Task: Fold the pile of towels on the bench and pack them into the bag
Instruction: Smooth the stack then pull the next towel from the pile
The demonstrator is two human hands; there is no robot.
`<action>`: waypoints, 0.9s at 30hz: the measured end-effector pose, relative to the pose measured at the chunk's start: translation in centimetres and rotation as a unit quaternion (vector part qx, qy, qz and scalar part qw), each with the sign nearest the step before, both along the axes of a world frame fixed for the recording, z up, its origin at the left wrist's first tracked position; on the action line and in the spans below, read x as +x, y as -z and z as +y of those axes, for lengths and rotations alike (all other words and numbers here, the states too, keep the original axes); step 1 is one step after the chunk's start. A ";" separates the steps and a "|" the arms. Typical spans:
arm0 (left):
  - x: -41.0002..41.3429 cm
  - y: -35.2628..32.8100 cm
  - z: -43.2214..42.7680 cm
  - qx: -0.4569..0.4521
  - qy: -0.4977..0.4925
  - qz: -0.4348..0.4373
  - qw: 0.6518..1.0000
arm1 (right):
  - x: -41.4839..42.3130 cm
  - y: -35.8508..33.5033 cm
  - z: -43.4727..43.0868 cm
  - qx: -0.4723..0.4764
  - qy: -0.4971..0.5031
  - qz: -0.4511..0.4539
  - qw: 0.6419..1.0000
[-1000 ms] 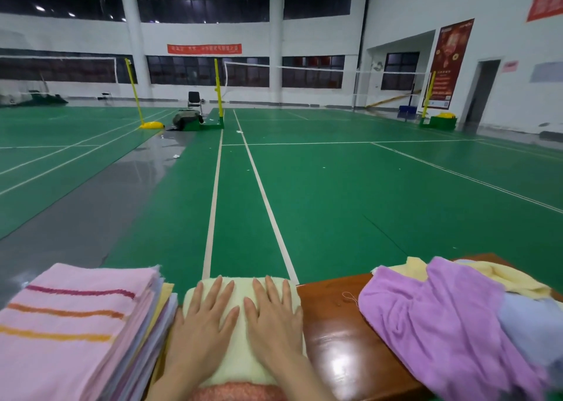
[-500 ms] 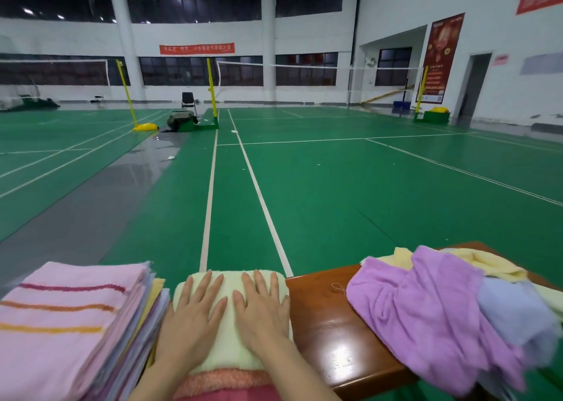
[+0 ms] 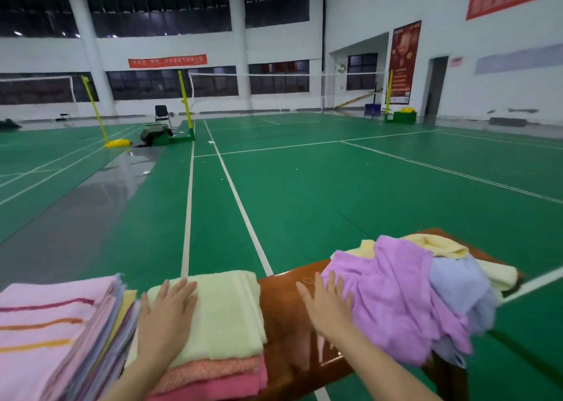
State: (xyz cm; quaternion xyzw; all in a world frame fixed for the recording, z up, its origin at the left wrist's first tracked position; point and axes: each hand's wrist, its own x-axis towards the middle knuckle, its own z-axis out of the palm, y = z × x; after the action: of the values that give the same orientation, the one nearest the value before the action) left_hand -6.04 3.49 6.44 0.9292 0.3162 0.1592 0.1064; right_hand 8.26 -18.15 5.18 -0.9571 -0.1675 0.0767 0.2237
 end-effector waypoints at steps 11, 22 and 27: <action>11.0 -1.2 -14.1 -0.179 0.316 0.017 0.931 | 6.1 0.7 -11.2 0.276 0.365 0.049 0.888; 15.5 2.6 -19.8 -0.784 -0.003 -0.006 0.620 | 6.3 1.7 -10.5 0.272 0.360 0.039 0.892; 15.5 2.5 -21.9 -0.771 0.024 -0.035 0.635 | 6.1 3.1 -9.4 0.325 0.360 0.132 0.864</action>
State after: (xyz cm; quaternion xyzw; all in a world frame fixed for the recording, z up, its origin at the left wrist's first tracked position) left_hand 9.50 -18.42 3.93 0.5102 0.2979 -0.1125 0.7989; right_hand 14.36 -27.59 2.06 -0.8050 0.2048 0.0581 0.5538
